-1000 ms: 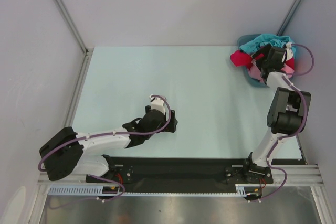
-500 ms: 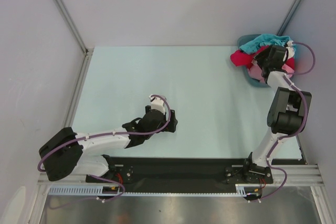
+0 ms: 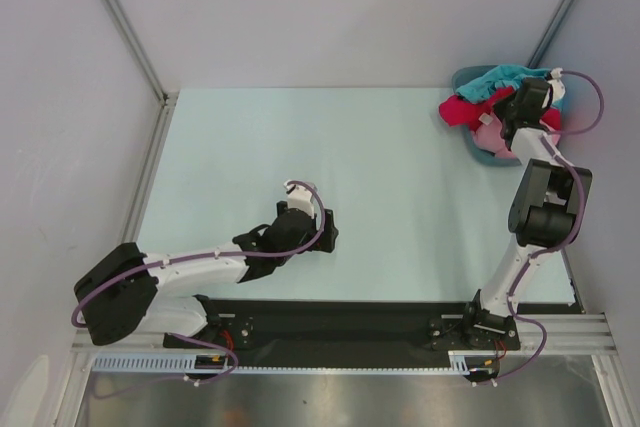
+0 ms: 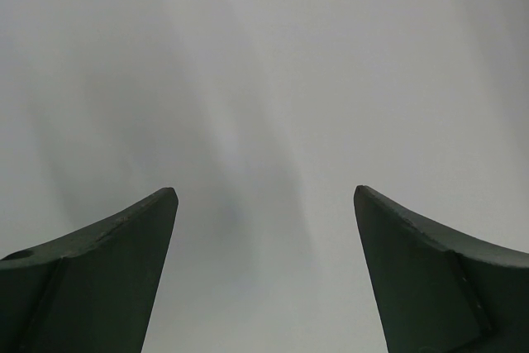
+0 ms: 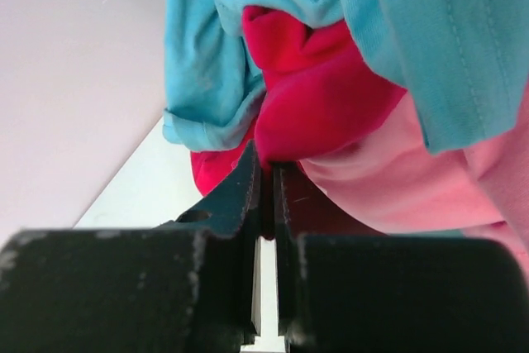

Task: Fold and stack the t-shirts
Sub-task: Grab the tshirt from the pile, then move the tshirt to the center of the board

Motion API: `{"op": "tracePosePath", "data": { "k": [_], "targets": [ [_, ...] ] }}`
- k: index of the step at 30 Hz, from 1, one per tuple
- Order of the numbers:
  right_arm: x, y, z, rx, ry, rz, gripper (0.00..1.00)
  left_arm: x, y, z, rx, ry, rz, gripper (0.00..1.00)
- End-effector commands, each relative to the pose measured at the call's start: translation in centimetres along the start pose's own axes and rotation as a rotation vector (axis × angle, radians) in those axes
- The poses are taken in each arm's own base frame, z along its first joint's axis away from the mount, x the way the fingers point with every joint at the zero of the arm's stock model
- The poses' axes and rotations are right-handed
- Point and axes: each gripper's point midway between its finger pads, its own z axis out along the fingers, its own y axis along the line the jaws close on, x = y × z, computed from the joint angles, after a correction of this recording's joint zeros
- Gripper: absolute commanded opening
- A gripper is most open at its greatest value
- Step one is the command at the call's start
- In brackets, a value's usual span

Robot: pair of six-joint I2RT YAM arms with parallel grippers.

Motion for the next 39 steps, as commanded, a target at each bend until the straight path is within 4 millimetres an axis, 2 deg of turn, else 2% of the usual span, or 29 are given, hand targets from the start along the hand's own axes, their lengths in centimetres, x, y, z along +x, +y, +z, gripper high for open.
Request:
{"op": "tracePosePath", "data": {
  "k": [1,2,5,6,8,9,10,12,13,15,16,18,20,22,23,25,30,34,39],
  "targets": [
    [-1.3,1.9,-1.1,-0.06,-0.046,0.031,0.0,-1.4,-0.9,-0.6,0.029,-0.033,-0.025,0.94],
    [-1.2,2.1,-1.5,-0.067,-0.046,0.04,0.0,-1.4,-1.0,-0.7,0.032,-0.032,-0.03,0.94],
    [-2.1,4.8,-4.0,-0.122,-0.08,0.034,0.0,-1.5,-1.3,-0.7,0.041,-0.032,-0.04,0.94],
    [-2.9,6.6,-5.4,-0.163,-0.1,0.022,0.0,-1.5,-1.4,-0.7,0.043,-0.029,-0.042,0.94],
    [-2.9,9.7,-7.4,-0.226,-0.109,-0.008,0.0,-1.7,-1.6,-0.9,0.047,-0.03,-0.048,0.94],
    [-3.9,11.2,-9.0,-0.264,-0.131,-0.008,0.0,-1.6,-1.7,-1.0,0.048,-0.027,-0.047,0.93],
    [-3.8,12.9,-10.1,-0.304,-0.129,-0.01,0.0,-1.7,-1.8,-1.1,0.052,-0.03,-0.048,0.93],
    [-4.6,14.9,-12.2,-0.357,-0.145,-0.006,0.0,-1.9,-2.0,-1.6,0.059,-0.038,-0.053,0.93],
    [-6.0,16.6,-14.1,-0.4,-0.175,-0.006,0.0,-1.9,-2.0,-1.7,0.059,-0.036,-0.053,0.93],
    [-6.7,19.0,-16.6,-0.457,-0.193,-0.026,0.0,-1.8,-2.1,-2.1,0.065,-0.038,-0.058,0.93],
    [-8.3,20.6,-18.8,-0.5,-0.229,-0.024,0.0,-1.7,-2.0,-2.2,0.063,-0.036,-0.061,0.93],
    [-9.5,21.7,-20.7,-0.53,-0.251,-0.025,0.0,-1.6,-2.0,-2.7,0.068,-0.037,-0.072,0.93],
    [-10.5,24.0,-24.3,-0.613,-0.27,-0.017,0.0,-1.3,-2.1,-3.0,0.075,-0.036,-0.085,0.92],
    [-11.4,24.9,-26.2,-0.649,-0.284,-0.017,0.0,-0.9,-2.1,-3.2,0.08,-0.034,-0.093,0.92],
    [-12.4,25.6,-28.0,-0.684,-0.305,-0.014,0.0,-0.6,-2.2,-3.3,0.082,-0.029,-0.096,0.92],
    [-12.4,26.8,-29.8,-0.739,-0.299,-0.033,0.0,-0.3,-2.5,-3.6,0.088,-0.025,-0.098,0.92],
    [-13.6,28.2,-32.9,-0.812,-0.313,-0.049,0.0,0.5,-3.1,-3.9,0.091,-0.014,-0.089,0.92],
    [-12.8,29.7,-35.6,-0.954,-0.262,-0.064,0.0,1.2,-3.7,-4.1,0.095,-0.004,-0.083,0.91],
    [-11.8,30.5,-38.5,-1.029,-0.207,-0.047,0.0,1.6,-4.1,-4.1,0.092,0.005,-0.079,0.92]
  ]
}}
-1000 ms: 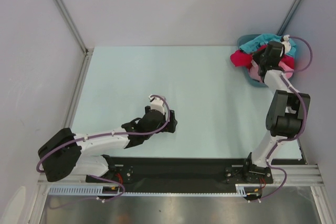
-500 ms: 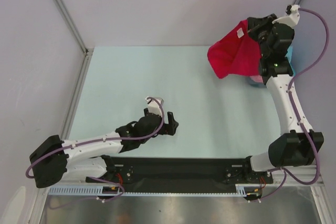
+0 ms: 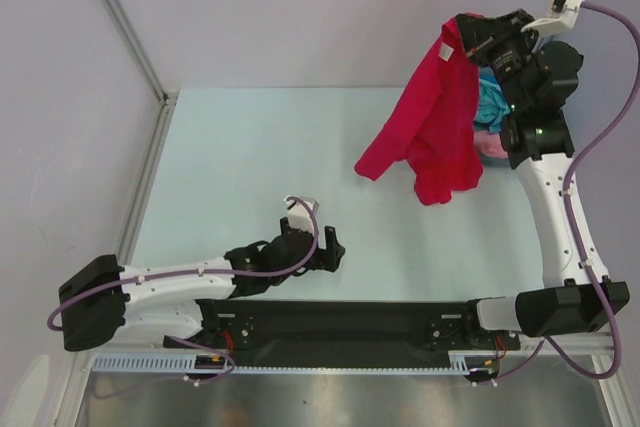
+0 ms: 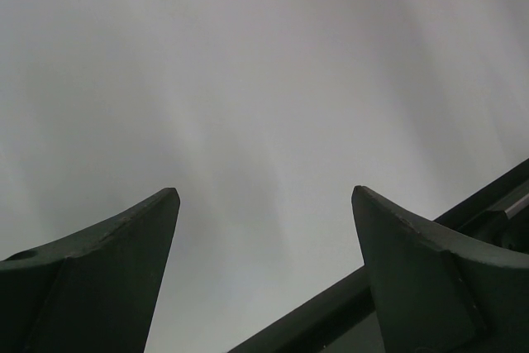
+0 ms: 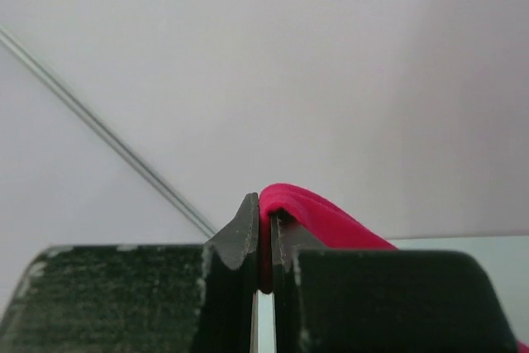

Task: Fold and stack the t-shirts
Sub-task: Move the tshirt to the center of the board

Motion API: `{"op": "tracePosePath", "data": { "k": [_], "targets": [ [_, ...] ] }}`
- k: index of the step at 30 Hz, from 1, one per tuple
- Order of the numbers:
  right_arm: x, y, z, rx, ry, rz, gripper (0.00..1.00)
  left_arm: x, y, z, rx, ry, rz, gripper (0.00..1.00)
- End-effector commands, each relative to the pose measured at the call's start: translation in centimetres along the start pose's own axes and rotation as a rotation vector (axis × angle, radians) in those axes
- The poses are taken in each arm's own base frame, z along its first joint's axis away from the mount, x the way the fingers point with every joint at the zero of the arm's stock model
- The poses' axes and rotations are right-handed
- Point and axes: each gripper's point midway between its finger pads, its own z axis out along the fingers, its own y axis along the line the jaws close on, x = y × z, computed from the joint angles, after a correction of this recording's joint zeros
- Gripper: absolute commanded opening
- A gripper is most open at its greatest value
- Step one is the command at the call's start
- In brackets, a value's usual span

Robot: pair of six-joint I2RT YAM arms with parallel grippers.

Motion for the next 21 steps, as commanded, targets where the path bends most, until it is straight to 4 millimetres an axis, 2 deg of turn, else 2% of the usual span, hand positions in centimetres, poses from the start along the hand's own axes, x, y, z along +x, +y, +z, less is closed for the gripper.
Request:
{"op": "tracePosePath", "data": {
  "k": [1,4,5,6,8,9,10,11,12,13,14,16,19,21],
  "targets": [
    [-2.6,6.2,-2.1,-0.17,-0.031,-0.001,0.0,-0.2,-0.3,0.1,-0.012,-0.016,-0.02,0.91],
    [-2.0,9.4,-2.8,-0.229,0.022,-0.021,0.0,-0.2,-0.8,0.3,-0.011,-0.011,-0.012,0.92],
    [-1.0,10.9,-3.3,-0.25,0.059,-0.015,0.0,-0.6,-1.1,0.3,-0.01,-0.016,-0.016,0.91],
    [0.2,11.3,-3.7,-0.25,0.097,-0.016,0.0,-0.8,-1.1,0.4,-0.023,-0.024,-0.014,0.91],
    [1.4,11.8,-4.5,-0.242,0.114,-0.045,0.0,-2.0,-1.4,0.4,-0.044,-0.053,-0.024,0.91],
    [3.7,12.0,-4.8,-0.248,0.159,-0.034,0.0,-2.8,-1.6,0.5,-0.049,-0.076,-0.031,0.91],
    [4.7,11.8,-5.1,-0.242,0.176,-0.029,0.0,-3.2,-1.0,0.6,-0.093,-0.089,-0.012,0.91],
    [5.5,11.9,-5.4,-0.245,0.192,-0.025,0.0,-4.7,-1.7,0.4,-0.1,-0.116,-0.011,0.91],
    [7.4,11.8,-6.1,-0.245,0.23,-0.022,0.0,-5.5,-1.7,0.3,-0.119,-0.13,-0.003,0.91],
    [8.2,11.7,-6.3,-0.232,0.245,-0.024,0.0,-6.4,-1.3,0.4,-0.166,-0.155,0.016,0.91],
    [9.1,11.5,-6.5,-0.231,0.265,-0.036,0.0,-7.8,-2.0,0.1,-0.172,-0.174,0.015,0.91],
    [11.5,11.6,-7.1,-0.221,0.326,-0.055,0.0,-9.0,-2.2,-0.4,-0.179,-0.197,0.027,0.91],
    [14.8,11.3,-7.7,-0.217,0.416,-0.087,0.0,-9.6,-2.0,-1.1,-0.176,-0.22,-0.001,0.91],
    [16.2,10.9,-8.1,-0.214,0.447,-0.101,0.0,-9.3,-1.3,-1.8,-0.177,-0.231,-0.023,0.91]
  ]
}}
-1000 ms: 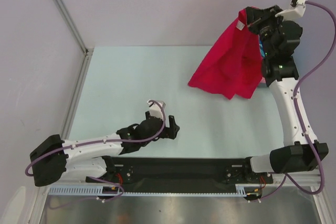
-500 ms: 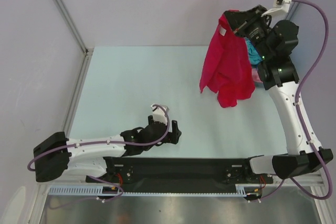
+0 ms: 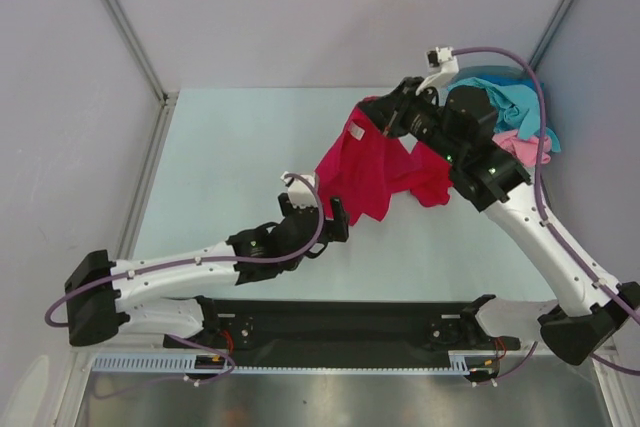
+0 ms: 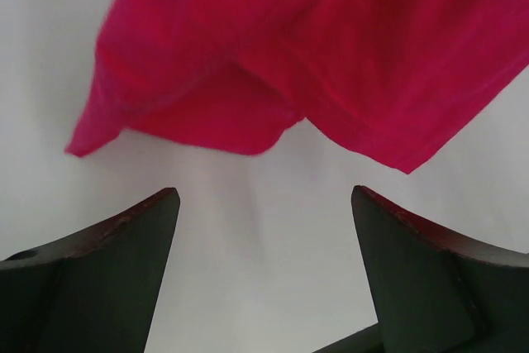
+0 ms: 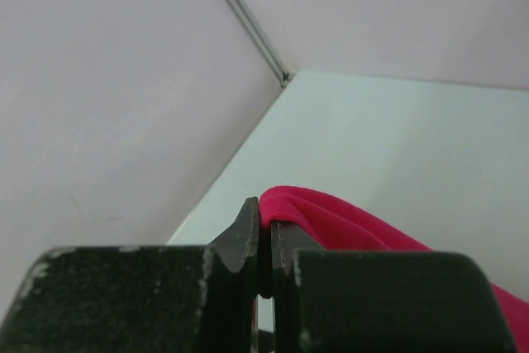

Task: Fold and stack the t-shirts
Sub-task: Move the tshirt to the center of the board

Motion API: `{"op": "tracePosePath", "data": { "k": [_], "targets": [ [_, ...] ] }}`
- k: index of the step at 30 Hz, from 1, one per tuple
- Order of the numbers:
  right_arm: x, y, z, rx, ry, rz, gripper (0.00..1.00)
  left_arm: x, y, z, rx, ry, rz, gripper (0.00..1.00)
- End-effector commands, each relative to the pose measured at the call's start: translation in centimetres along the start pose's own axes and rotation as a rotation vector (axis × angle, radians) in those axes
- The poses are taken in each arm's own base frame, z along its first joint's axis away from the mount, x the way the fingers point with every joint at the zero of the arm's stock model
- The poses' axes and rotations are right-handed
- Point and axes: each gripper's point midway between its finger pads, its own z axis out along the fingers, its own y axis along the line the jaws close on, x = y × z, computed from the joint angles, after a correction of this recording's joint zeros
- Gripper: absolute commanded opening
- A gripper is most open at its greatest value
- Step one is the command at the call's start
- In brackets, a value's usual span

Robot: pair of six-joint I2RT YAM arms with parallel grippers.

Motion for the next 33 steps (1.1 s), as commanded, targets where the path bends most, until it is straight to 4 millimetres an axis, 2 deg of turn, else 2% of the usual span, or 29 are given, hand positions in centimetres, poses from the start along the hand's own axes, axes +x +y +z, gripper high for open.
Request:
{"op": "tracePosePath", "data": {
  "k": [1,2,4,5,8,12,16,19,20,22,24,28,31,33],
  "targets": [
    [1.8,-0.3,0.2,0.012,0.03,-0.053,0.0,-0.6,1.8,-1.1,-0.047,-0.036,-0.017,0.91],
    [3.2,-1.0,0.3,0.019,0.055,-0.05,0.0,-0.2,2.4,-1.3,-0.056,-0.032,-0.018,0.91],
    [4.3,-1.6,0.5,0.025,0.062,-0.046,0.0,-0.3,3.2,-1.7,-0.074,-0.047,-0.045,0.91],
    [5.8,-2.5,0.8,0.04,0.091,-0.044,0.0,0.2,4.0,-1.7,-0.099,-0.039,-0.031,0.91],
    [7.8,-4.0,1.3,0.065,0.123,-0.045,0.0,0.2,5.7,-1.5,-0.16,-0.054,-0.009,0.92],
    [9.5,-5.8,1.8,0.083,0.149,-0.016,0.0,-0.3,7.0,-0.3,-0.204,-0.053,-0.001,0.93],
    [11.4,-7.2,2.2,0.09,0.193,0.002,0.0,-1.2,8.9,1.9,-0.245,-0.048,-0.013,0.93],
    [13.6,-8.1,2.6,0.087,0.24,0.028,0.0,-2.4,8.7,3.4,-0.233,-0.058,-0.038,0.93],
    [14.1,-8.2,2.7,0.086,0.248,0.034,0.0,-3.1,8.1,3.8,-0.219,-0.065,-0.045,0.93],
    [16.4,-9.0,3.2,0.093,0.304,0.055,0.0,-3.4,7.3,4.5,-0.205,-0.057,-0.027,0.93],
    [17.2,-9.0,3.9,0.083,0.309,0.058,0.0,-3.7,6.3,5.3,-0.191,-0.042,-0.027,0.92],
    [21.1,-9.1,5.8,0.058,0.378,0.105,0.0,-3.4,6.1,5.3,-0.182,-0.037,-0.068,0.91],
    [22.8,-9.3,7.0,0.05,0.403,0.12,0.0,-2.4,7.2,4.5,-0.197,-0.032,-0.074,0.91],
    [22.9,-8.9,8.1,0.037,0.404,0.119,0.0,-2.7,7.5,3.9,-0.192,-0.045,-0.088,0.91]
  ]
}}
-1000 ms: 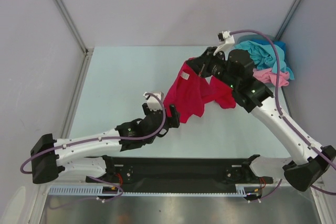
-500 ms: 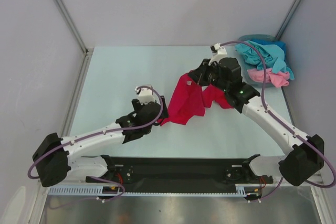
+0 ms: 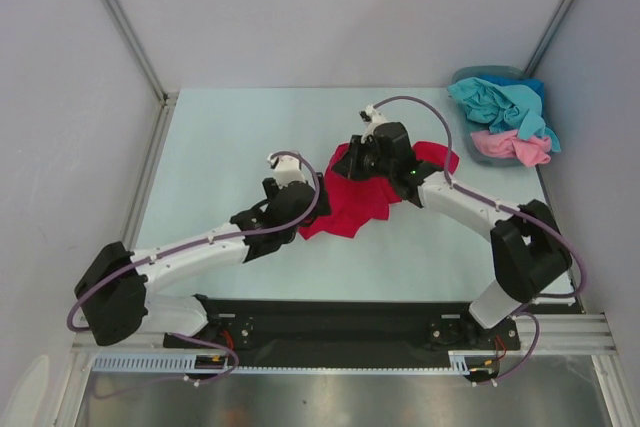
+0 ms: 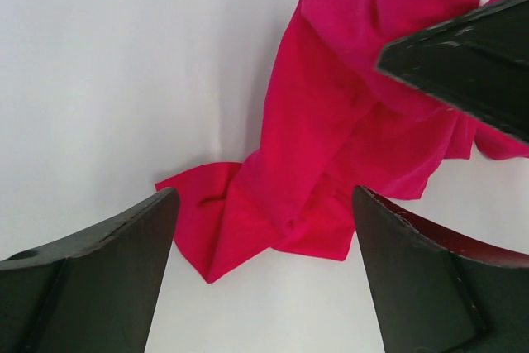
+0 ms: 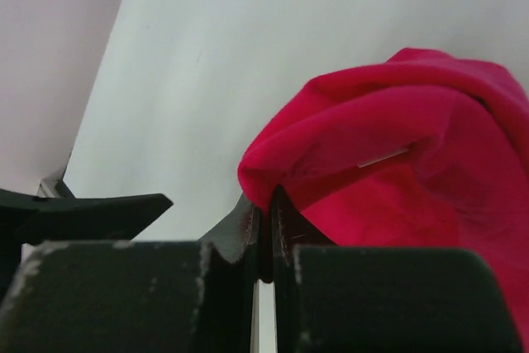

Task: Fold and stack the t-shirts
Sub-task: Move the tshirt to the center of the board

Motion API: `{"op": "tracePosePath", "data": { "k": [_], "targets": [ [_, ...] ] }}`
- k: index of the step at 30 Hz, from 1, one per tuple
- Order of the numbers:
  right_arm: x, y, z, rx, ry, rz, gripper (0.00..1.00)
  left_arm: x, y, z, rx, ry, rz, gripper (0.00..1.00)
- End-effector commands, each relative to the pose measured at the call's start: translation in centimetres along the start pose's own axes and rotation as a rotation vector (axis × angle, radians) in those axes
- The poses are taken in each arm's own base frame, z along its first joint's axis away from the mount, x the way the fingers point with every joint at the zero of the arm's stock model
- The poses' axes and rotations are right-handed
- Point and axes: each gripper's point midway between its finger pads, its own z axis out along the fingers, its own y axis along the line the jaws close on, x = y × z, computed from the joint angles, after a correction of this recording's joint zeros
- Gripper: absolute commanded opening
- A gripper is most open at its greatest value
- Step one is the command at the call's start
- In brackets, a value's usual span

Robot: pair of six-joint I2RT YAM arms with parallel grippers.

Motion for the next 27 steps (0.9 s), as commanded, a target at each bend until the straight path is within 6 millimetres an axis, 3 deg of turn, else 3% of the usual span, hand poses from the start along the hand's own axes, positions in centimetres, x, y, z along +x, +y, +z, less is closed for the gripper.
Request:
{"op": "tracePosePath", "data": {
  "k": [1,2,3,5,7,8,9,12,14,15,19,21,22,23,27],
  "targets": [
    [-2.1,2.7,1.5,-0.089,-0.05,-0.012,0.0,-1.0,0.2,-1.3,0.03,-0.031,-0.061,0.91],
    [-1.2,2.2,2.7,-0.081,-0.023,-0.011,0.0,-0.4,0.8,-1.4,0.022,-0.022,-0.06,0.91],
    [-2.2,3.1,3.2,-0.098,-0.04,-0.025,0.0,-0.3,0.7,-1.7,0.033,-0.019,-0.083,0.91],
    [-1.6,3.0,5.0,-0.099,-0.008,-0.038,0.0,0.3,1.1,-2.3,0.043,-0.013,-0.103,0.91],
    [-3.2,4.4,6.0,-0.136,-0.03,-0.059,0.0,1.4,1.0,-3.1,0.055,-0.006,-0.118,0.9],
    [-2.6,4.4,7.0,-0.139,-0.011,-0.066,0.0,1.8,1.1,-3.3,0.052,-0.006,-0.126,0.9],
    [-4.1,5.4,7.5,-0.164,-0.034,-0.076,0.0,2.5,0.6,-3.8,0.066,0.002,-0.117,0.91],
    [-3.7,6.1,9.6,-0.181,0.003,-0.092,0.0,4.5,0.6,-4.5,0.066,0.027,-0.105,0.91],
    [-4.5,7.6,10.4,-0.205,-0.004,-0.105,0.0,5.7,0.9,-4.6,0.056,0.041,-0.091,0.91],
    [-3.7,7.5,11.3,-0.209,0.018,-0.102,0.0,6.4,0.7,-4.8,0.065,0.052,-0.091,0.91],
    [-4.3,8.9,13.6,-0.252,0.028,-0.099,0.0,8.3,0.8,-5.3,0.078,0.073,-0.067,0.91],
    [-4.0,9.2,14.5,-0.265,0.052,-0.099,0.0,8.7,0.6,-5.5,0.09,0.072,-0.052,0.91],
    [-2.7,8.5,15.6,-0.257,0.087,-0.092,0.0,9.1,0.8,-5.6,0.094,0.078,-0.038,0.91],
    [-3.8,9.6,15.9,-0.288,0.073,-0.098,0.0,9.2,0.7,-5.7,0.102,0.077,-0.033,0.91],
    [-2.9,9.8,18.0,-0.316,0.121,-0.07,0.0,9.8,0.9,-6.1,0.127,0.075,-0.006,0.91]
  ]
}}
